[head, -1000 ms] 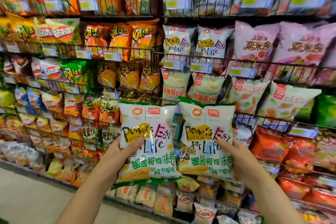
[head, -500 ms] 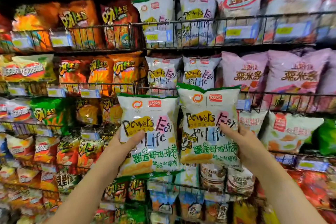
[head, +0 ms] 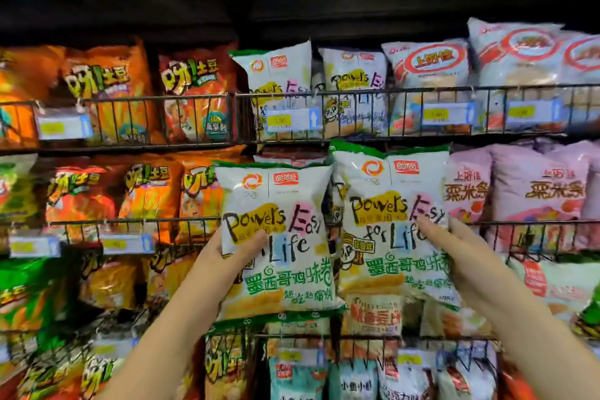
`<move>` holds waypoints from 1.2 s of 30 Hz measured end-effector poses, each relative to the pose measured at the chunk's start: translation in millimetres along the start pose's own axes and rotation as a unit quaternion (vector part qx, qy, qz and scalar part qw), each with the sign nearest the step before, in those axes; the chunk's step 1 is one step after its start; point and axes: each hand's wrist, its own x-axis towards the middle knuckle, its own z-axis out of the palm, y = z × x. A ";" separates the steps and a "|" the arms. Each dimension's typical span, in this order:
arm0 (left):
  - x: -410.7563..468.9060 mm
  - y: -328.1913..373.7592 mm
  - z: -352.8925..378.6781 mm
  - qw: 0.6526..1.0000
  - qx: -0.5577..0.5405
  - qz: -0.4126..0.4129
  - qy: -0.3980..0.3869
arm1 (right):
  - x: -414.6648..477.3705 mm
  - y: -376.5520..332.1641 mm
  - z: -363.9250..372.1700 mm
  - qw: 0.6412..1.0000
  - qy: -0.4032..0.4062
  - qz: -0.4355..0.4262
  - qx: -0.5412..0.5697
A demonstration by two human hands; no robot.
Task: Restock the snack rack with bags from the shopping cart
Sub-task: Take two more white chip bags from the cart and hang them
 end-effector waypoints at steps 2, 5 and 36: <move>16.7 10.2 -3.5 1.000 0.008 0.014 -0.001 | 10.5 -9.8 3.6 1.000 -0.003 -0.029 -0.006; 38.6 23.6 -6.1 0.999 0.004 0.034 -0.027 | 23.9 -24.4 12.7 0.998 0.022 -0.045 -0.024; 78.6 85.1 -4.3 0.989 0.010 0.149 -0.018 | 204.5 -196.8 49.7 0.934 -0.051 -0.322 -0.149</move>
